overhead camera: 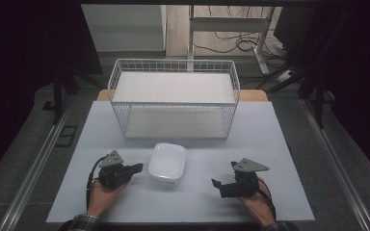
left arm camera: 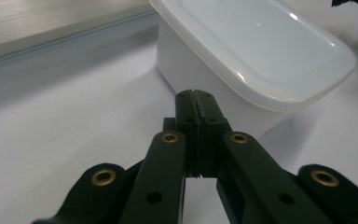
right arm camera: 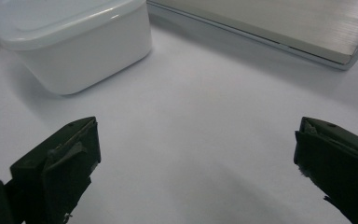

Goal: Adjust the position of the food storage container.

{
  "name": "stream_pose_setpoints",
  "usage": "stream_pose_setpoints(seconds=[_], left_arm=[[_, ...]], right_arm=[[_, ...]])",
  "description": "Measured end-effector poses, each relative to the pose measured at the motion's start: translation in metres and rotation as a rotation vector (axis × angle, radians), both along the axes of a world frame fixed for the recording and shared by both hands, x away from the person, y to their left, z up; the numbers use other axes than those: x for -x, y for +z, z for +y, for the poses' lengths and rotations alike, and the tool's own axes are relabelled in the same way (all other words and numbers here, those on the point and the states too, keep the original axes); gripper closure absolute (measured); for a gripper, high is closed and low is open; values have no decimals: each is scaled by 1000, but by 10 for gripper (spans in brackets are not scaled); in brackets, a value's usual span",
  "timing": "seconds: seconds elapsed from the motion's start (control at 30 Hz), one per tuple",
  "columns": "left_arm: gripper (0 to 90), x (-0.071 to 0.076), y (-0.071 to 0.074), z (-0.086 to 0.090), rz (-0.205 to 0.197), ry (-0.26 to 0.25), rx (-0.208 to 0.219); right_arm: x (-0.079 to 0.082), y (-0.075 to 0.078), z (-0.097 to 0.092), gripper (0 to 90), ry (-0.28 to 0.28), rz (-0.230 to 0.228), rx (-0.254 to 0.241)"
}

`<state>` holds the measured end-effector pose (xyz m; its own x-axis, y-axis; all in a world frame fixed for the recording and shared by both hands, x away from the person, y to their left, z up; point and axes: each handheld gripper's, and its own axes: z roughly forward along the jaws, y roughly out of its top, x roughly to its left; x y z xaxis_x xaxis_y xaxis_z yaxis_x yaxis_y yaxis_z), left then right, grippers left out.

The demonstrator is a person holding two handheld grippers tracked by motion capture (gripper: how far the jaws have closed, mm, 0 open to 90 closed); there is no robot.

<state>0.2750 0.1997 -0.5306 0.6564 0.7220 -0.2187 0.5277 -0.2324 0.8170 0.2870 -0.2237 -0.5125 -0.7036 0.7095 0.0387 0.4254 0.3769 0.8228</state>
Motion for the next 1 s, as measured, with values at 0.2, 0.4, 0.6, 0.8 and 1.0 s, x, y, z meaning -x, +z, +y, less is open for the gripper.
stream_pose_setpoints(seconds=[0.2, 0.4, 0.6, 0.8, 1.0], left_arm=[[898, -7, -4, -20, 21, -46, -58], [898, -3, 1, -32, 17, -106, -53], [898, 3, 3, -52, 5, -175, -77], [898, 6, 2, -81, -4, -252, -107], [897, -8, 4, -58, -13, -133, -143]], right_arm=[[-1, 0, 0, 0, -20, -3, 1], [-1, 0, 2, 0, -15, 5, 4], [0, 1, 2, 0, -14, 6, -4], [0, 3, 4, 0, 4, 28, -20], [1, 5, 4, 162, 36, 83, -15]])
